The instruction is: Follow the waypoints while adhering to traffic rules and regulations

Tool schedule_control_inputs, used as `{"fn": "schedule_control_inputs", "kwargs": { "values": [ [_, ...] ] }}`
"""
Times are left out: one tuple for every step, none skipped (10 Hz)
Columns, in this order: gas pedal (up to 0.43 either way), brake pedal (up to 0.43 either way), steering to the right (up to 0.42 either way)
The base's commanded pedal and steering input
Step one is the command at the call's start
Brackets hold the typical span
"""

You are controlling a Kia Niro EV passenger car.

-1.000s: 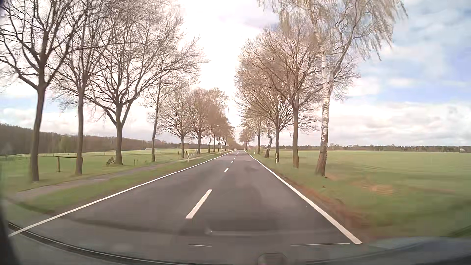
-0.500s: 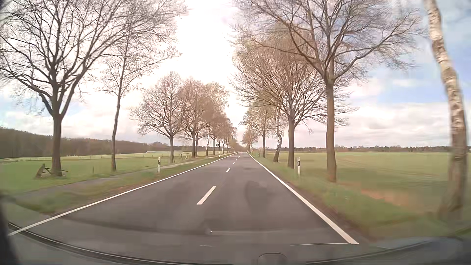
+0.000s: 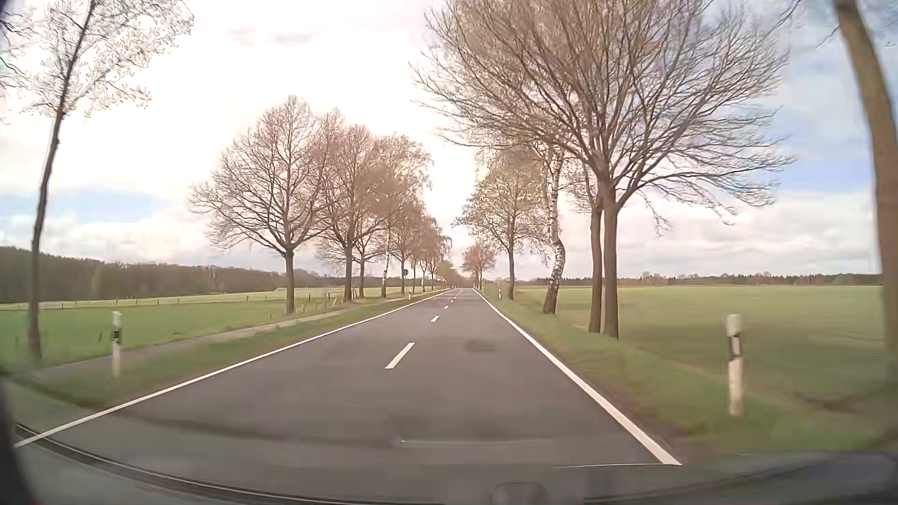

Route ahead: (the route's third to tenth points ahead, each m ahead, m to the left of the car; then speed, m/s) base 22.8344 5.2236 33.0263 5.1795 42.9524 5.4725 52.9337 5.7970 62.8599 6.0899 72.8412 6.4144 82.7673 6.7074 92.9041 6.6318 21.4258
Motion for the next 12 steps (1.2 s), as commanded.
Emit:
{"fn": "schedule_control_inputs", "kwargs": {
  "values": [
    [0.228,0.000,-0.005],
    [0.228,0.000,-0.005],
    [0.228,0.000,-0.005],
    [0.228,0.000,-0.006],
    [0.240,0.000,-0.006],
    [0.240,0.000,-0.006],
    [0.240,0.000,-0.005],
    [0.240,0.000,-0.005],
    [0.240,0.000,-0.005],
    [0.240,0.000,-0.005],
    [0.240,0.000,-0.005],
    [0.220,0.000,-0.005]
  ]
}}
